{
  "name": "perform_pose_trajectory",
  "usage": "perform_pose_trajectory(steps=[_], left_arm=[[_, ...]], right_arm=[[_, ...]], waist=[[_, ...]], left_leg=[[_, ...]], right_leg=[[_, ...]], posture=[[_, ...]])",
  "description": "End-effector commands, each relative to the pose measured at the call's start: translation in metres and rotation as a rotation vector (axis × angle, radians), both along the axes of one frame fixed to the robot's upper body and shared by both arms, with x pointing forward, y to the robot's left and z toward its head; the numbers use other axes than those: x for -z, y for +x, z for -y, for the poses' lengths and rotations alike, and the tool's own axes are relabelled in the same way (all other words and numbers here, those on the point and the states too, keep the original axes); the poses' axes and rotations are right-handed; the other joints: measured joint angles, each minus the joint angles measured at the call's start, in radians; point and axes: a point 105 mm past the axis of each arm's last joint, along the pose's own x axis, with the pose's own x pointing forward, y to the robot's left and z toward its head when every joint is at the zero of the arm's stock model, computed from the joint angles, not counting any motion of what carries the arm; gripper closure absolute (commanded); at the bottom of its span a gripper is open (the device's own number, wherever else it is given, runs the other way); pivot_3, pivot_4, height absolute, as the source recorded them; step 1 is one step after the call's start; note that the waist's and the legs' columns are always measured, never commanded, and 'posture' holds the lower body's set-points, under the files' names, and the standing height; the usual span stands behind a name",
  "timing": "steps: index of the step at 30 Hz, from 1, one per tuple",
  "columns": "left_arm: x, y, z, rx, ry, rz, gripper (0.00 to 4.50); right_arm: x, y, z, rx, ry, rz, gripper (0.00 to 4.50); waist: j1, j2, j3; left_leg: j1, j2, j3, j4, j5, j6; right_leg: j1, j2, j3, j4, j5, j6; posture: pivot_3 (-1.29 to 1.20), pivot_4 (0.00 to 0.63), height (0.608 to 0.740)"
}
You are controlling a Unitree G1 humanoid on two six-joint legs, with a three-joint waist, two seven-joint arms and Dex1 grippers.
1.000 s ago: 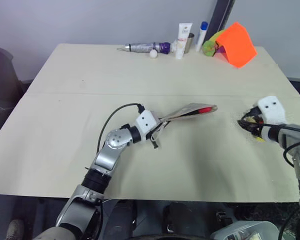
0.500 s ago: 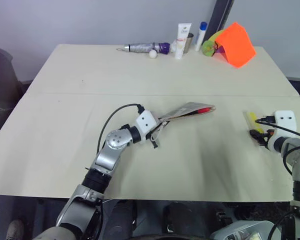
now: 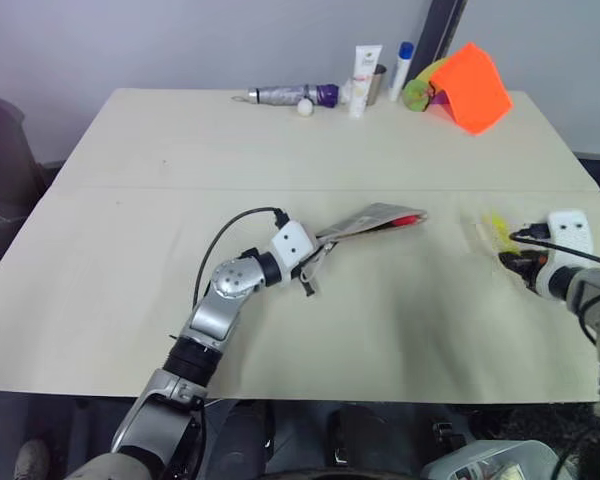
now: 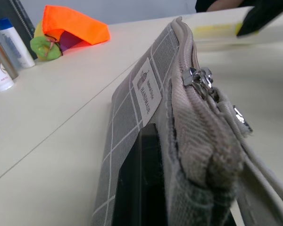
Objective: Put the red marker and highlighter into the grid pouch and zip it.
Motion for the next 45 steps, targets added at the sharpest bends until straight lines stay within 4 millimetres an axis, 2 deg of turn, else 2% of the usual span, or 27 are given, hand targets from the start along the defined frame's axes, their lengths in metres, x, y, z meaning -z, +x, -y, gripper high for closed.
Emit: perform_pose_trajectory(steps=[1,4,10,30,45], left_arm=[[-0.011,0.005,0.000,-0.018,-0.006,0.056,4.50],[-0.013,0.006,0.000,-0.020,-0.008,0.062,4.50],[-0.014,0.006,0.003,-0.014,-0.013,0.071,4.50],[-0.009,-0.005,0.012,0.069,0.049,0.116,4.50],[-0.003,-0.012,0.015,0.119,0.096,0.147,4.50]], right_arm=[[-0.033,-0.013,-0.048,-0.309,-0.071,0.056,3.64],[-0.040,-0.025,-0.076,-0.464,-0.071,0.048,3.64],[-0.037,-0.028,-0.091,-0.535,-0.090,0.027,3.64],[-0.025,-0.023,-0.094,-0.580,-0.151,-0.036,3.64],[-0.029,-0.027,-0.115,-0.688,-0.202,-0.040,3.64]], waist=[[0.000,0.000,0.000],[0.000,-0.002,0.001],[0.003,-0.002,0.001],[0.003,-0.002,0.001],[0.003,-0.002,0.001]], left_leg=[[0.000,0.000,0.000,0.000,0.000,0.000],[0.000,0.000,0.000,0.000,0.000,0.001],[0.000,0.000,0.000,0.000,0.000,0.001],[0.000,0.000,0.000,0.000,-0.001,0.001],[-0.001,0.000,0.000,0.000,-0.001,0.001]], right_leg=[[0.000,0.000,0.000,0.000,0.000,0.000],[0.001,0.000,0.000,-0.001,0.000,0.000],[0.001,0.000,0.000,-0.001,0.000,0.000],[0.000,-0.001,0.000,-0.001,0.000,0.000],[0.000,-0.001,0.000,-0.001,0.000,0.000]], posture=[[0.00,0.150,0.740],[0.00,0.150,0.740],[0.00,0.150,0.740],[0.00,0.150,0.740],[0.00,0.150,0.740]])
